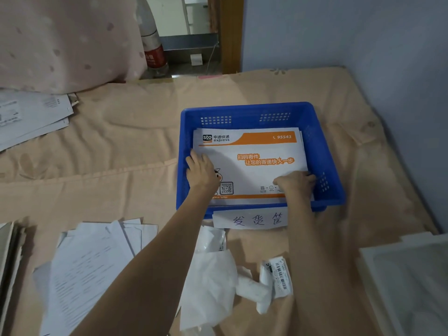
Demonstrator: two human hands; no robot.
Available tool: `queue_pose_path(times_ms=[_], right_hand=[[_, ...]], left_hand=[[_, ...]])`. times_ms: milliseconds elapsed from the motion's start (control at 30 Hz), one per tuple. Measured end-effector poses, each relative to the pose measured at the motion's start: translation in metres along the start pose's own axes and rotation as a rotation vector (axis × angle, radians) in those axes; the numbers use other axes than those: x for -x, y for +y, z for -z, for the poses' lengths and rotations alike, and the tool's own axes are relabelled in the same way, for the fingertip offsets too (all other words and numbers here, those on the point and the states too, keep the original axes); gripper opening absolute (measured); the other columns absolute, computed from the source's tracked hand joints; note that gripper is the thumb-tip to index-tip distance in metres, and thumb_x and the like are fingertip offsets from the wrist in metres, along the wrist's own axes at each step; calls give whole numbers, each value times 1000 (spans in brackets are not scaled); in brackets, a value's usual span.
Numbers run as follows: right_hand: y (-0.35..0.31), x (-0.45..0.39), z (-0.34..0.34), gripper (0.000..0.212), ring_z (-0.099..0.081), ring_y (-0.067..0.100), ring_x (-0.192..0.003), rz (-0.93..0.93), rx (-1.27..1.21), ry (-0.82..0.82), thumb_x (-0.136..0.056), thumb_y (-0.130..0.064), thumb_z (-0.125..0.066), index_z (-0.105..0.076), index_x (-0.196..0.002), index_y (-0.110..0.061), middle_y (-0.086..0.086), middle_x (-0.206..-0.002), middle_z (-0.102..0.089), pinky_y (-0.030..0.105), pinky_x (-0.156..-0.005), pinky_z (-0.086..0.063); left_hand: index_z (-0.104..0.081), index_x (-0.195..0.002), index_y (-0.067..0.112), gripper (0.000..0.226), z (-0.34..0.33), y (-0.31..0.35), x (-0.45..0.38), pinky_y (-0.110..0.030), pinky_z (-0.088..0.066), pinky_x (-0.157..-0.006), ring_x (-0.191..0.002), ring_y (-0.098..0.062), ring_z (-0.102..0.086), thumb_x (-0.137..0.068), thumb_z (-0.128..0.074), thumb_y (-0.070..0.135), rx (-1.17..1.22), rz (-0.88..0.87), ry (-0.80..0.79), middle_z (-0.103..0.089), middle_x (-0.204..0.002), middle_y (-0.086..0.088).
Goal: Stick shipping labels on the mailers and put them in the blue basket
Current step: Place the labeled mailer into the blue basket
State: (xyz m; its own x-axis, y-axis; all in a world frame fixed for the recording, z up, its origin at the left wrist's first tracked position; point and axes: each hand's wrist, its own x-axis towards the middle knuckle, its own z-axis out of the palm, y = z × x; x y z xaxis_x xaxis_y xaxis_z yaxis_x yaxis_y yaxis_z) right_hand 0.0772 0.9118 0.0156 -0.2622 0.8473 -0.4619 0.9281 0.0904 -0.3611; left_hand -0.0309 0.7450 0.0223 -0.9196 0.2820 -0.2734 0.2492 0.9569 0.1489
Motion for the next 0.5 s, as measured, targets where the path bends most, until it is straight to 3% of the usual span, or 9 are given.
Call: queue_pose_path(times_ms=[100, 233, 333, 500], right_hand=[[-8, 9, 4, 79, -35, 35, -133, 97, -64, 94, -81, -30, -72, -29, -143, -8, 17, -144, -33, 47, -111, -36], [-27, 40, 16, 55, -49, 28, -123, 270, -323, 14, -93, -21, -59, -37, -142, -11, 11, -141, -40, 33, -97, -46], [-38, 80, 22, 46, -48, 26, -127, 353, -509, -65, -96, -19, -53, -42, -141, -12, 10, -143, -45, 30, -96, -43], [-41, 152, 10, 39, -49, 19, -127, 439, -660, -177, -98, -18, -51, -49, -136, -14, 3, -140, -51, 24, -90, -42]], left_hand=[[-46, -130, 17, 48, 11, -3, 9, -35, -49, -89, -115, -20, -52, -86, -67, 16, 258, -125, 151, -44, -136, -2], [-57, -114, 16, 28, 37, -16, 35, -30, -52, -77, -92, -9, -59, -87, -59, 12, 663, -117, 368, -58, -115, 5], [-60, -108, 13, 25, 53, -38, 56, -28, -53, -76, -85, -8, -59, -84, -58, 8, 877, -89, 426, -60, -110, 3], [-58, -111, 17, 30, 64, -86, 96, -18, -48, -70, -90, -8, -60, -83, -65, 11, 996, -9, 487, -61, -109, 2]])
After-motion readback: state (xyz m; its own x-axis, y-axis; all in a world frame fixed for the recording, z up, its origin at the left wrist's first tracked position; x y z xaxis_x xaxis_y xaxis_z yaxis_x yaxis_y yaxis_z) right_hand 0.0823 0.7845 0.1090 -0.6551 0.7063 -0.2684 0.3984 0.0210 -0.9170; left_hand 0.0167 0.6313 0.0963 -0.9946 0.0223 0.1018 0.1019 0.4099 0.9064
